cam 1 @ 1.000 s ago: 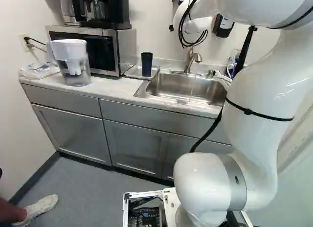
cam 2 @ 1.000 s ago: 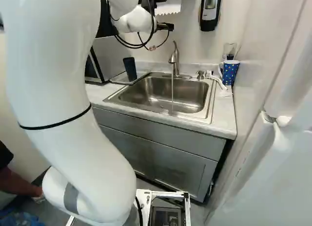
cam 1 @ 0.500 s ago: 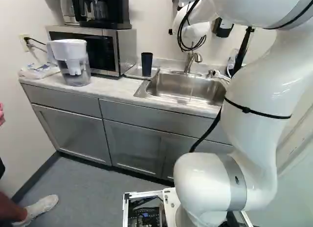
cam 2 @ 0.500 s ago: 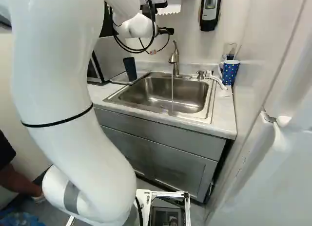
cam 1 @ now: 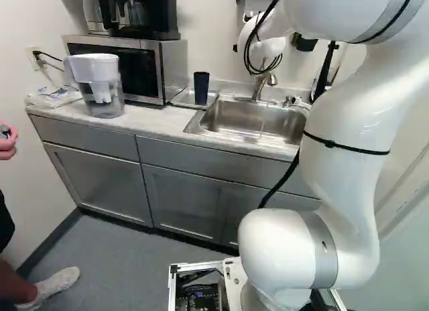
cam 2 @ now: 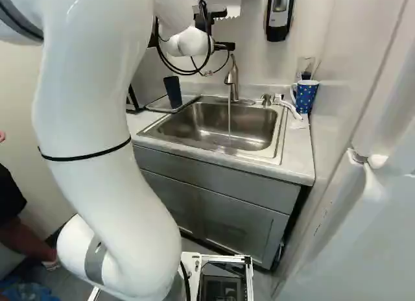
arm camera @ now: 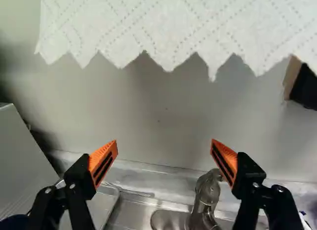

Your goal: Rinse the cup and place it in the tray

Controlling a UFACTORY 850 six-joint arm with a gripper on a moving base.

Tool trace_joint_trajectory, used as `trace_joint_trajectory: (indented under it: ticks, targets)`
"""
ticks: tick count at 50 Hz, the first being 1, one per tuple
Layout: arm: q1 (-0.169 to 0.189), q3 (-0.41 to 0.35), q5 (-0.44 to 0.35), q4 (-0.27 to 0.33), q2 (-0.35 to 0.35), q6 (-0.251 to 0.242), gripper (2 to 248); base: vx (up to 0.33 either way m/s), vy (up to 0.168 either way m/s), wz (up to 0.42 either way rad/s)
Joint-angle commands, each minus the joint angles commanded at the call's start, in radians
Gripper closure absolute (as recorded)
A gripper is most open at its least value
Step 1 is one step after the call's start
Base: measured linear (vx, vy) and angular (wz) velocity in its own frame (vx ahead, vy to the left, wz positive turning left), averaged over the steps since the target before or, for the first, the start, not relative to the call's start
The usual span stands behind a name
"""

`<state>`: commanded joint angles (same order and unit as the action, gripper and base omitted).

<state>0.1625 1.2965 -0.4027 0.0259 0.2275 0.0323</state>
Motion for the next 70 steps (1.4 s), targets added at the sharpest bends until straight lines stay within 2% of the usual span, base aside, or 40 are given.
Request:
trace_joint_trajectory:
  ticks: [70]
  targets:
    - [0.005, 0.002, 0.050, 0.000, 0.002, 0.000, 3, 0.000, 0.000, 0.000]
